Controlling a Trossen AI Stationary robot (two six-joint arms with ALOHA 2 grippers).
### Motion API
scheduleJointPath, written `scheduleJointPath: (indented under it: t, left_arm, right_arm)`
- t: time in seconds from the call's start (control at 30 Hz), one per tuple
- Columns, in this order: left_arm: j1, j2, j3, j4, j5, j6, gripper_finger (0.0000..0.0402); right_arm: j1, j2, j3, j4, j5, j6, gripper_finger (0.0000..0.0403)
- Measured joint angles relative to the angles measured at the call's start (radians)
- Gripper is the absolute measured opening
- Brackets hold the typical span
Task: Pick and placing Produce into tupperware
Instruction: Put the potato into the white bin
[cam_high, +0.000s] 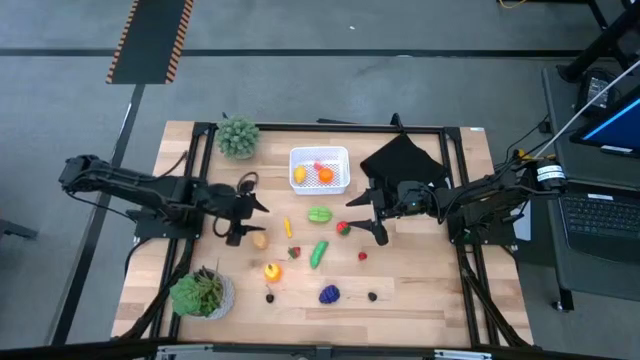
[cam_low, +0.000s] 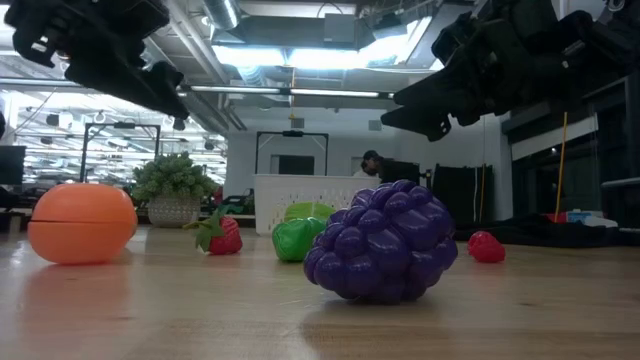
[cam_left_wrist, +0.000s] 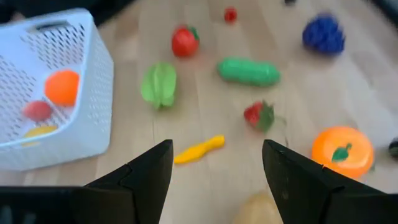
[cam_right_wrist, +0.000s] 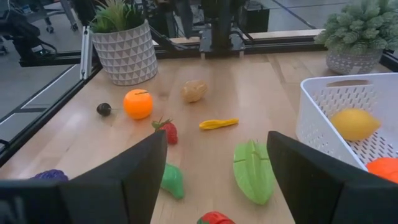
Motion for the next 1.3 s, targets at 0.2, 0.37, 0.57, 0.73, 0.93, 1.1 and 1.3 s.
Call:
scheduleJointPath:
  t: [0.2, 0.37, 0.57, 0.73, 0.93, 1.1, 1.3]
  left_arm:
    - [-0.01, 0.21, 0.154, -0.152, -0.001, 0.087, 0.024]
    - [-0.01, 0.358, 0.263, -0.323, -0.003, 0.128, 0.024]
    - [-0.01, 0.455, 0.312, -0.406, -0.003, 0.082, 0.024]
    - [-0.01, 0.465, 0.312, -0.408, -0.002, 0.024, 0.024]
    - [-0.01, 0.465, 0.312, -0.405, -0.002, 0.006, 0.024]
    - [-0.01, 0.465, 0.312, -0.405, -0.001, -0.024, 0.024]
    - [-0.01, 0.465, 0.312, -0.405, -0.001, -0.024, 0.024]
  right_arm:
    - [0.0, 0.0, 0.0, 0.0, 0.065, 0.0, 0.0278]
    - [0.0, 0.0, 0.0, -0.007, 0.074, 0.002, 0.0278]
    - [0.0, 0.0, 0.0, -0.009, 0.075, 0.002, 0.0278]
    - [0.0, 0.0, 0.0, -0.009, 0.075, 0.001, 0.0278]
    - [0.0, 0.0, 0.0, -0.009, 0.075, 0.002, 0.0278]
    - [0.0, 0.0, 0.0, -0.009, 0.075, 0.003, 0.0278]
    - [0.0, 0.0, 0.0, -0.01, 0.075, 0.002, 0.0278]
